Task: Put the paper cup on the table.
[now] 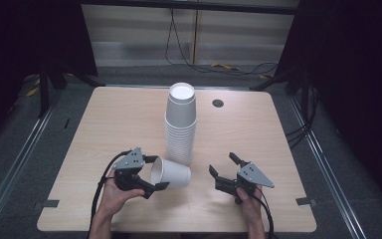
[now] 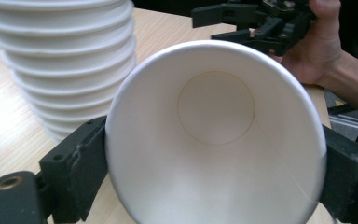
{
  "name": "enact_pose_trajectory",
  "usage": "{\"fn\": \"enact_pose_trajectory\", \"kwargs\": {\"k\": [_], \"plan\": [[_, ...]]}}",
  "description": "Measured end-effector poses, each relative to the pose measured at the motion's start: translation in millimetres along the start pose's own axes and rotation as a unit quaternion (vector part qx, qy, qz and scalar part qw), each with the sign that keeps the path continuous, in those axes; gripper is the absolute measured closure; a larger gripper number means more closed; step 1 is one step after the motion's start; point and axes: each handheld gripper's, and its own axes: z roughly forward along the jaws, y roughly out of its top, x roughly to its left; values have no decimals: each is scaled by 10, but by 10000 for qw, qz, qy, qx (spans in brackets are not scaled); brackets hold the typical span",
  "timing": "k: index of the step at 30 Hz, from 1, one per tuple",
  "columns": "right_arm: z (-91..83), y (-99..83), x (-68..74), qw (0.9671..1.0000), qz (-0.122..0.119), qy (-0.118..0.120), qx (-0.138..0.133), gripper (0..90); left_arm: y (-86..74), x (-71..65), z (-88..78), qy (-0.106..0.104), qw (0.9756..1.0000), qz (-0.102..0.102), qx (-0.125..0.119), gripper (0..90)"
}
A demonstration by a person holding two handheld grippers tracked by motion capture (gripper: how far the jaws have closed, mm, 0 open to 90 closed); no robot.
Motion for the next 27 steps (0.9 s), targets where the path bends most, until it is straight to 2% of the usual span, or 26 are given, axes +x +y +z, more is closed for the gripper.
{"fn": "enact_pose_trajectory", "kwargs": {"k": [5,10,14,15,18,20,23,25,27], "plan": [[4,-24,-8,9995,-6,-293,114,151,-14,21,-62,180,9997,-20,132,100],[-5,-42,-34,9986,-38,-530,-44,148,-45,76,-106,289,9989,-16,364,97],[-4,-41,-50,9981,-41,-617,-26,138,-65,117,-193,441,9983,-168,346,97],[-10,-47,-45,9979,-58,-631,-114,136,-69,127,-215,478,9980,-197,355,98],[-49,-65,-36,9956,53,-882,-317,140,-87,163,-265,679,9962,-306,447,96],[-58,-71,-30,9944,28,-972,-408,140,-100,183,-297,781,9949,-433,465,96],[-71,-80,7,9937,-116,-1010,-474,143,-94,213,-343,846,9939,-505,499,96],[-83,-85,12,9930,-98,-1057,-525,147,-81,234,-357,946,9923,-528,604,96],[-93,-90,-1,9937,-111,-949,-593,150,-67,256,-368,1060,9902,-571,705,96]]}}
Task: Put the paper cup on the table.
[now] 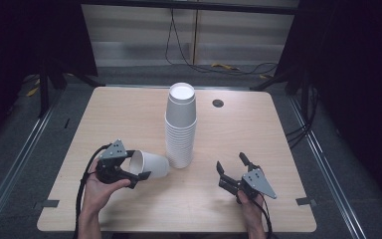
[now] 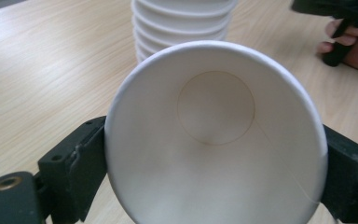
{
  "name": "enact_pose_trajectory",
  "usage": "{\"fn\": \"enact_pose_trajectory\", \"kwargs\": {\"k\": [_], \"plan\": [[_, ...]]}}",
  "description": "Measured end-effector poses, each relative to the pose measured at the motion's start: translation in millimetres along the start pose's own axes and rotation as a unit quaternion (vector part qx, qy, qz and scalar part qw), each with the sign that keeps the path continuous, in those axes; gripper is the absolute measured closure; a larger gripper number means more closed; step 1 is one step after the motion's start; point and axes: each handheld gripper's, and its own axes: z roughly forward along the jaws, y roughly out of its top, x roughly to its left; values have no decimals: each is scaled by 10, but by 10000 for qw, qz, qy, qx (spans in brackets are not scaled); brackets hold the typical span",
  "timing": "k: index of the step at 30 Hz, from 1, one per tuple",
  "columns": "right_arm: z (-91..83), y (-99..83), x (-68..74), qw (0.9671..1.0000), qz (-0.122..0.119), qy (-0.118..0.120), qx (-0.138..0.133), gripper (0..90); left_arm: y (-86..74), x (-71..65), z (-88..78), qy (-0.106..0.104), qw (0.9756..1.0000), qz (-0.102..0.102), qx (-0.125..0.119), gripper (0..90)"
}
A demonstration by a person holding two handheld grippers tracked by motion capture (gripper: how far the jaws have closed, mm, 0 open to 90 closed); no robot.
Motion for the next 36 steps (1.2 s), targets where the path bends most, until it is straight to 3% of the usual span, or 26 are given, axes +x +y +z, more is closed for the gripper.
{"fn": "enact_pose_trajectory", "kwargs": {"k": [4,11,17,20,26,29,32,34,36], "plan": [[-5,-3,-7,10000,74,5,-23,181,30,53,-39,13,9999,-34,-100,95],[3,2,-5,10000,60,-13,36,181,151,145,-113,354,9986,51,393,96],[-3,-1,-1,10000,70,-30,11,171,268,267,-120,405,9964,79,747,95],[-6,-2,-4,10000,86,-20,-2,169,323,362,-103,299,9947,27,979,95],[-10,-3,-8,10000,74,18,-18,155,368,487,-33,447,9869,27,1550,95],[-9,-2,-6,10000,84,32,2,155,419,537,32,580,9793,107,1938,95],[-8,-2,-7,10000,90,35,3,155,457,571,92,563,9713,142,2305,95],[-10,-2,-6,10000,83,26,0,157,468,593,144,663,9610,197,2679,94],[-8,-1,-8,10000,87,44,12,162,493,614,153,582,9611,253,2688,92]]}}
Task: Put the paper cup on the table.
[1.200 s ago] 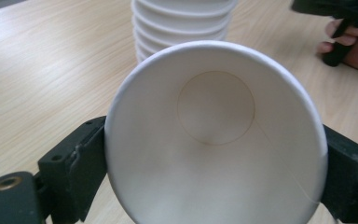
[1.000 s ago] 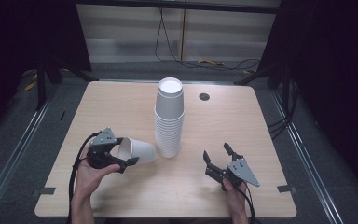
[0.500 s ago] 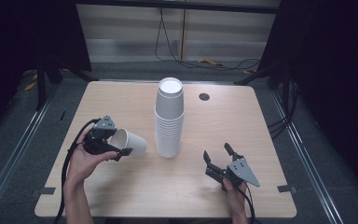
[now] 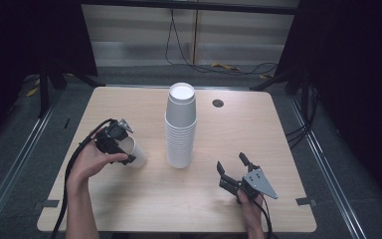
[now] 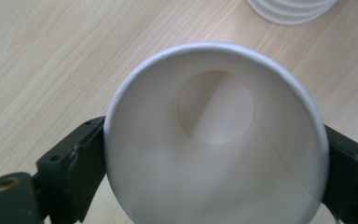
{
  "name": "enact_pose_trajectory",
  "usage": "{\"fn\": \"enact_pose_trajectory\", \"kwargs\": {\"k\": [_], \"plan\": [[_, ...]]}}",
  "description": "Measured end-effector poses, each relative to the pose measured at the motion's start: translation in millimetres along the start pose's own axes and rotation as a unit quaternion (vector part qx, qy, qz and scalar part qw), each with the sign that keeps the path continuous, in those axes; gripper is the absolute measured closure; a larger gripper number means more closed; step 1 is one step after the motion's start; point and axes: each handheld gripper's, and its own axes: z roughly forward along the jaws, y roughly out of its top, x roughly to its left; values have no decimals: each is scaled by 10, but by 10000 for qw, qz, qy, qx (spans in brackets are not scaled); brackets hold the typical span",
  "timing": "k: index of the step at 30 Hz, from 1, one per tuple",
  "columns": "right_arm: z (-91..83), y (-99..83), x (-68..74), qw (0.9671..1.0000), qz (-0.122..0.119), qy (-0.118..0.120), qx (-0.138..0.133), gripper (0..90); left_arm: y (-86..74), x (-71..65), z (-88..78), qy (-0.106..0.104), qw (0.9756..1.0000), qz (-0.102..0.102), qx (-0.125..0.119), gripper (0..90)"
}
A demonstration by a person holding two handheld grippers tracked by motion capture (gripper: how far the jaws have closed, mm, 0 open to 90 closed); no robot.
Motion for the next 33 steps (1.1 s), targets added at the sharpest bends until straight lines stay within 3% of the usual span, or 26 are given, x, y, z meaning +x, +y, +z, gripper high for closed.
{"fn": "enact_pose_trajectory", "kwargs": {"k": [5,10,17,19,20,25,28,33], "plan": [[7,2,-2,10000,-20,30,11,162,93,25,27,22,9996,88,280,89],[6,3,-2,10000,-12,22,20,162,158,-12,63,67,9992,212,330,76],[6,3,-3,10000,-9,21,21,162,105,-27,180,105,9998,127,-64,57],[5,2,-2,10000,-8,10,16,162,58,-49,209,164,9993,-38,-341,55],[5,2,-2,10000,-7,12,16,161,38,-43,219,148,9991,-22,-403,53],[5,2,-1,10000,-9,27,14,157,-23,-39,254,198,9980,-142,-590,53],[8,3,-3,10000,-20,50,26,157,-65,-14,272,148,9964,-393,-738,53],[6,3,-3,10000,-10,25,24,158,-125,-25,328,216,9952,-380,-873,75]]}}
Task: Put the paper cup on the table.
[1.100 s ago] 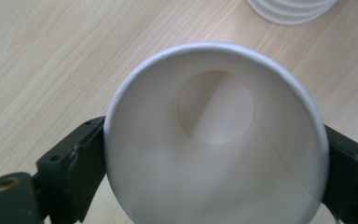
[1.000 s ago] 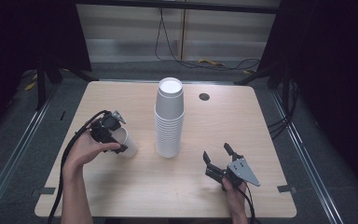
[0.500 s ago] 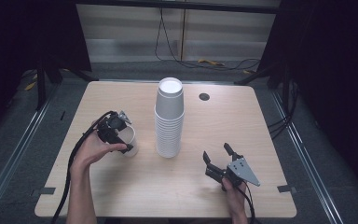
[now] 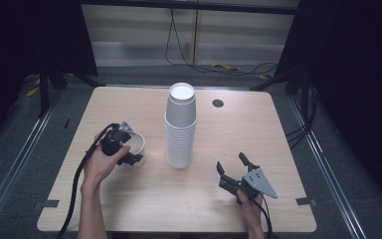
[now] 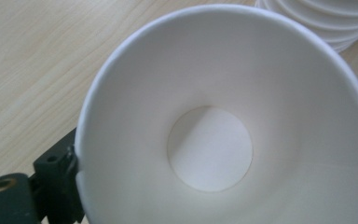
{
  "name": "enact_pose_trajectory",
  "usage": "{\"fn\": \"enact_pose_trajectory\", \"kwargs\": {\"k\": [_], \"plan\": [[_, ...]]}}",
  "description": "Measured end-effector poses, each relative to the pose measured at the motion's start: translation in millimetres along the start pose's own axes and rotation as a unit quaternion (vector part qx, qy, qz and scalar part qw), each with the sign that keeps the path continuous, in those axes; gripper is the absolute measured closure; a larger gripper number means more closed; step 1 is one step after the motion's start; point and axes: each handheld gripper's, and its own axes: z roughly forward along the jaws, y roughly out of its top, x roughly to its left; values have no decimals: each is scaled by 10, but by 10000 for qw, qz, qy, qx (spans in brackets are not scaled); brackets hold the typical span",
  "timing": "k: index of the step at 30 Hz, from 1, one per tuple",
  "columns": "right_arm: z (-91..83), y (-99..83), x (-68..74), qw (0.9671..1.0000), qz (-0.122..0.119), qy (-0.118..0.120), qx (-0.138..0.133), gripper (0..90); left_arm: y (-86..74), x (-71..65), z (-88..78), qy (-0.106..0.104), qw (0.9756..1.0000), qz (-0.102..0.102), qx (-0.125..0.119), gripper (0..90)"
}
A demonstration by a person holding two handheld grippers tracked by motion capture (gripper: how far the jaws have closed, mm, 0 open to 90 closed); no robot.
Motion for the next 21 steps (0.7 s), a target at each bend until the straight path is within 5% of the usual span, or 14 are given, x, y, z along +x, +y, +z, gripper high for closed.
{"fn": "enact_pose_trajectory", "kwargs": {"k": [8,12,21], "plan": [[-1,0,0,10000,-1,-7,-4,157,-104,-8,5,122,9993,-39,-365,79],[-1,-1,1,10000,-1,0,-11,157,-180,-25,21,170,9969,-242,-735,80],[-8,-2,1,10000,9,-8,-15,156,-310,-18,72,30,9949,-418,-918,133]]}}
